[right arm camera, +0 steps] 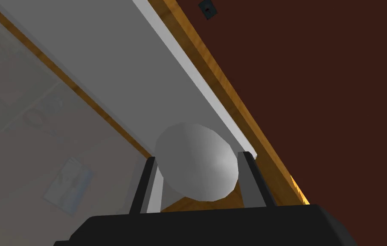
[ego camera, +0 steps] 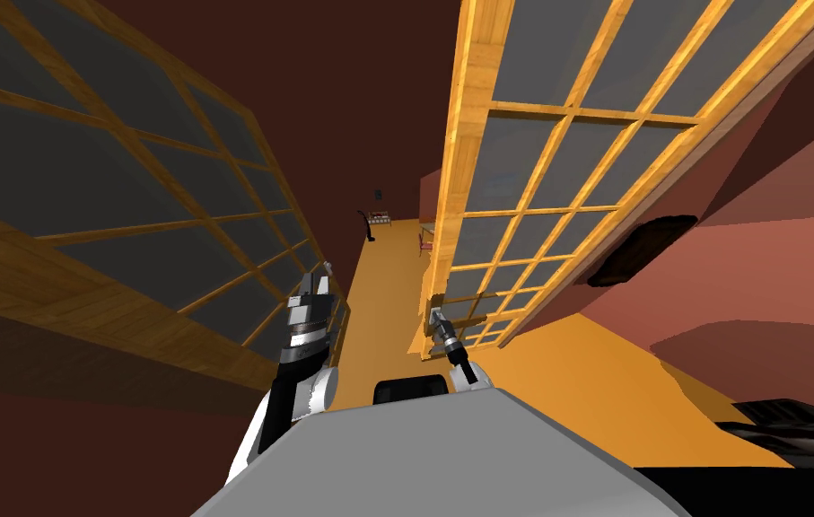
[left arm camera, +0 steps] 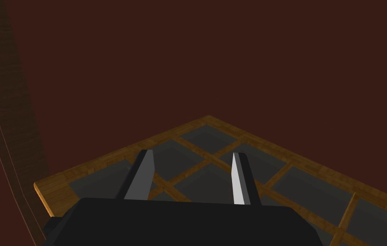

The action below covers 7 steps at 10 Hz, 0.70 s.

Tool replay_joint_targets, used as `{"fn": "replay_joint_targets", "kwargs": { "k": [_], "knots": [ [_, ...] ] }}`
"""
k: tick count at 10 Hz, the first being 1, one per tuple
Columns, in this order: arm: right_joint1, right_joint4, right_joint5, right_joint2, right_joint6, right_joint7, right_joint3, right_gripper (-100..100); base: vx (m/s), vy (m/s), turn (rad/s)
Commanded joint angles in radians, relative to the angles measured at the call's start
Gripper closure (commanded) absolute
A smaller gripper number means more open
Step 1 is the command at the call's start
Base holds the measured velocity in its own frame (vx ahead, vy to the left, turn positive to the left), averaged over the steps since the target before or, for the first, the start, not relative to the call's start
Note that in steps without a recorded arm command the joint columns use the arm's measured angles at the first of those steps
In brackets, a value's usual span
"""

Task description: Push the door open

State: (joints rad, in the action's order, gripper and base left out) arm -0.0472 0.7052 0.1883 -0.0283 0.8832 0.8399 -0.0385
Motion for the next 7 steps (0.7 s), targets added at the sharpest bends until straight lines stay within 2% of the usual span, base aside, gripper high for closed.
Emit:
{"fn": "replay_joint_targets", "kwargs": {
  "k": [1,3,4,5,6,7],
  "knots": [
    [-0.003,0.025,-0.033,-0.018,-0.01,-0.05,-0.013,100,0.036,-0.004,0.05],
    [-0.003,0.025,-0.033,-0.018,-0.01,-0.055,-0.013,100,0.027,-0.001,0.015],
    [-0.001,0.027,-0.056,-0.021,-0.007,-0.094,-0.011,100,0.029,-0.007,0.022],
    [-0.001,0.027,-0.056,-0.021,-0.007,-0.094,-0.011,100,0.027,-0.019,-0.003],
    [0.0,0.029,-0.078,-0.025,-0.004,-0.134,-0.01,100,0.035,-0.021,0.019],
    [0.011,0.027,-0.053,-0.038,0.004,-0.074,-0.014,-100,-0.008,0.046,-0.034]
  ]
}}
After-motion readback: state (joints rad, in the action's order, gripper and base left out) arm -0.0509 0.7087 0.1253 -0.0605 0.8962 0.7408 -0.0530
